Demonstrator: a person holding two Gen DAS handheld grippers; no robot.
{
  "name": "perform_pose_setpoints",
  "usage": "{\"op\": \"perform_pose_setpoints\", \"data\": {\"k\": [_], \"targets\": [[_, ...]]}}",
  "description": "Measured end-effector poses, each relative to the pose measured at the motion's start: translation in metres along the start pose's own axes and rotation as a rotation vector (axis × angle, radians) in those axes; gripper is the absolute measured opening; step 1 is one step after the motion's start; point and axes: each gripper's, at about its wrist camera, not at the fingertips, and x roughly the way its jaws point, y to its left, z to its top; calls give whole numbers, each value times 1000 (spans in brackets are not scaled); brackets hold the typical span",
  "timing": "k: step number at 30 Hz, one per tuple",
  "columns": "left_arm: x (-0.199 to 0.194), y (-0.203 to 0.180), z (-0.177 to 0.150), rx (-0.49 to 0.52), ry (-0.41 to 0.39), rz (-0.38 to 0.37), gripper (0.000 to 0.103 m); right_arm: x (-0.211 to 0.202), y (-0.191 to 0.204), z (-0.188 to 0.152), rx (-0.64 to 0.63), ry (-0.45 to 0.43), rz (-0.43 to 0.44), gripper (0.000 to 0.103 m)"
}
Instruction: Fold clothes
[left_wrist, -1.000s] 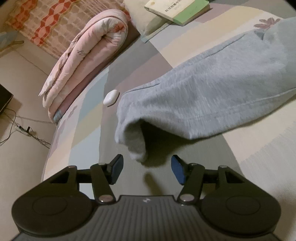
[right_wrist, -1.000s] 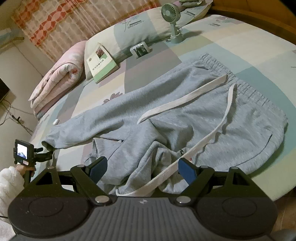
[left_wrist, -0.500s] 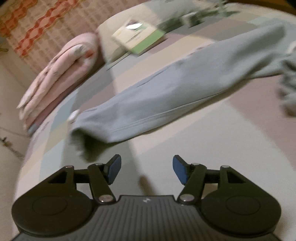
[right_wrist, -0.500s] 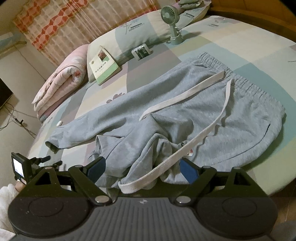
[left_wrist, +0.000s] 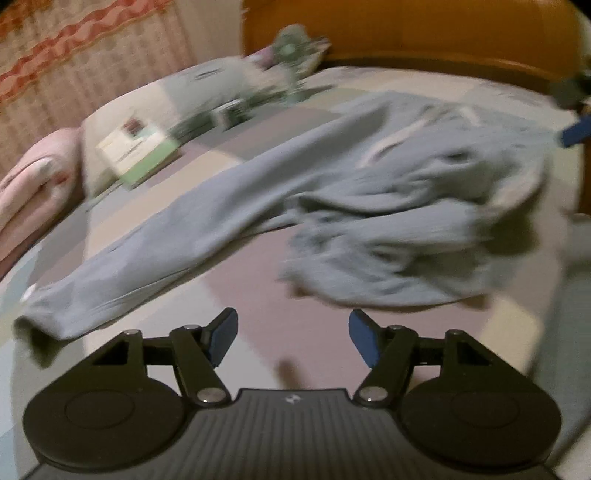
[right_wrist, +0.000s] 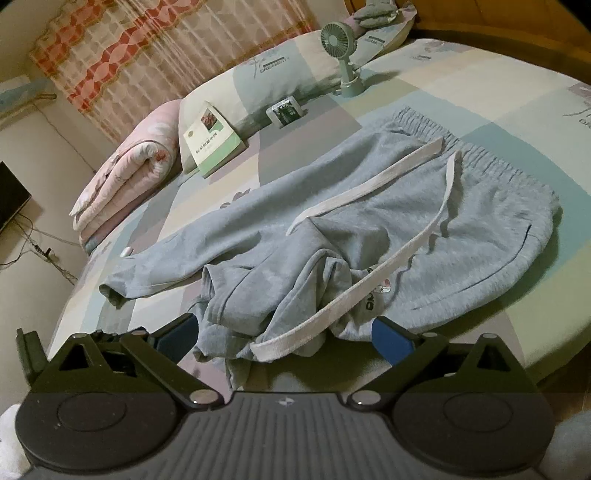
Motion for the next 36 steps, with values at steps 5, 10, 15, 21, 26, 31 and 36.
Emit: {"op": "perform_pose_setpoints", "data": {"k": [5, 10, 15, 21, 26, 31, 36], "targets": [[3, -33, 3, 59, -42, -81, 72, -6, 5, -8, -6, -14, 0, 103], [13, -56, 11, 86, -81, -171, 72, -10, 10, -15, -16, -22, -18, 103], [36, -70, 18, 91, -88, -173, 63, -14, 13, -19, -16, -28, -35, 103], [38, -59, 11, 59, -62, -157, 11, -18, 16, -20, -27, -39, -43, 103], [16, -39, 2, 68, -64, -84, 8, -17, 15, -20, -26, -35, -38, 103], [-7, -15, -6, 47, -53, 46, 7, -16, 15, -20, -29, -31, -25, 103], [-22, 11, -16, 16, -22, 172, 7, -12, 17, -22, -35, -25, -11, 103]]}}
